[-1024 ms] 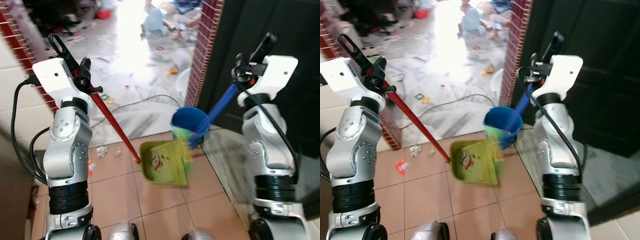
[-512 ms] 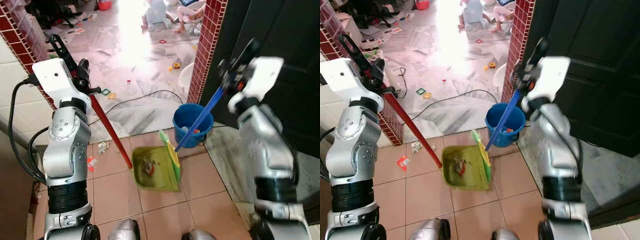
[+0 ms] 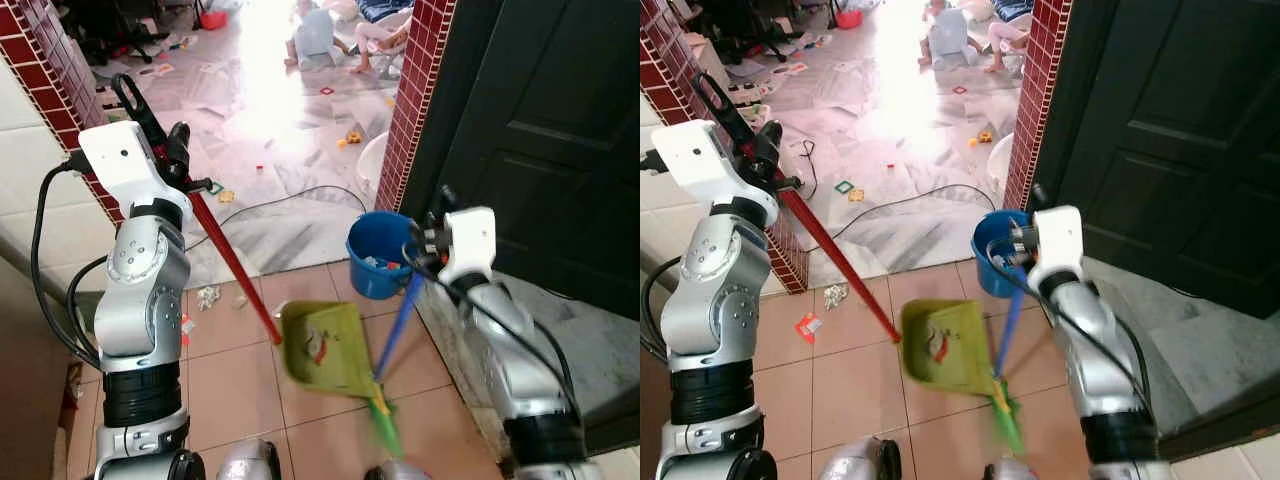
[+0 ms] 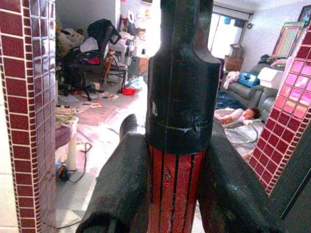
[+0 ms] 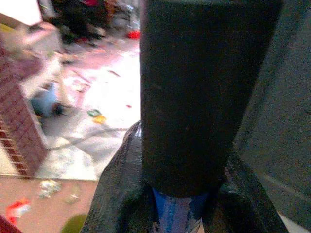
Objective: Sweep floor
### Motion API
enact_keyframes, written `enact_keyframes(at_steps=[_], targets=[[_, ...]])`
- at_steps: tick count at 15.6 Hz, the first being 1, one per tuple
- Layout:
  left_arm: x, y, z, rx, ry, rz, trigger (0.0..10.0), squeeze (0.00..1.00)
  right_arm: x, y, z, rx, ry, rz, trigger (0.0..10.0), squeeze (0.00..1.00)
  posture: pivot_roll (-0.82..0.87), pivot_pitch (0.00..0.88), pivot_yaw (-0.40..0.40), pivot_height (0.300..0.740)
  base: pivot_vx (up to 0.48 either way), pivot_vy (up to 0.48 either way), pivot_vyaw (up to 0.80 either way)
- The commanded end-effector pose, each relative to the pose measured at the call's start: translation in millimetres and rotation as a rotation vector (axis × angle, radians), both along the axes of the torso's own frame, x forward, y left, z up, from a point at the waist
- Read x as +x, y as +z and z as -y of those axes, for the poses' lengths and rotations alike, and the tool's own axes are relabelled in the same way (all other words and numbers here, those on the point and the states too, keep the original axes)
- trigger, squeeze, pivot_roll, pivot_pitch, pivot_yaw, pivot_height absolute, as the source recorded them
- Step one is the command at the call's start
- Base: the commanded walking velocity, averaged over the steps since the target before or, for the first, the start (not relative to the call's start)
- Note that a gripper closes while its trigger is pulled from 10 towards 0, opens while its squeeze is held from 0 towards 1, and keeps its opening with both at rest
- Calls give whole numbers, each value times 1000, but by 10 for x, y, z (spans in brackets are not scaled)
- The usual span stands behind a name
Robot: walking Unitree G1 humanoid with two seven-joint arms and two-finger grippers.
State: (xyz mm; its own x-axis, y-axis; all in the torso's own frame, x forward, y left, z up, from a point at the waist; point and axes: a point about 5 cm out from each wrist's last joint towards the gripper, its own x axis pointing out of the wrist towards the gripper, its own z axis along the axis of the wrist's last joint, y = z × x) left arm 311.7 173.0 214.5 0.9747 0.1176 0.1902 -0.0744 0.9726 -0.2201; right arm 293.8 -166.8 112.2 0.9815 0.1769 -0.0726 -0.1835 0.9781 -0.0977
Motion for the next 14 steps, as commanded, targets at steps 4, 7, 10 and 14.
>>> enact_keyframes(at_steps=[4,7,10,14], targets=[[-9,105,13,-8,-12,55,10000,0,-30,54,171,-111,-151,103,10000,0,-109,0,50,740,0,0,0],[-8,94,18,-8,-17,51,10000,0,-51,85,277,-41,-258,132,10000,0,-110,0,56,740,0,0,0],[6,81,22,-4,-26,43,10000,0,-115,28,343,10,-337,124,0,0,-113,0,69,740,0,0,0],[21,60,6,10,-30,35,10000,0,-128,-1,346,-7,-348,119,10000,0,-114,0,68,740,0,0,0]])
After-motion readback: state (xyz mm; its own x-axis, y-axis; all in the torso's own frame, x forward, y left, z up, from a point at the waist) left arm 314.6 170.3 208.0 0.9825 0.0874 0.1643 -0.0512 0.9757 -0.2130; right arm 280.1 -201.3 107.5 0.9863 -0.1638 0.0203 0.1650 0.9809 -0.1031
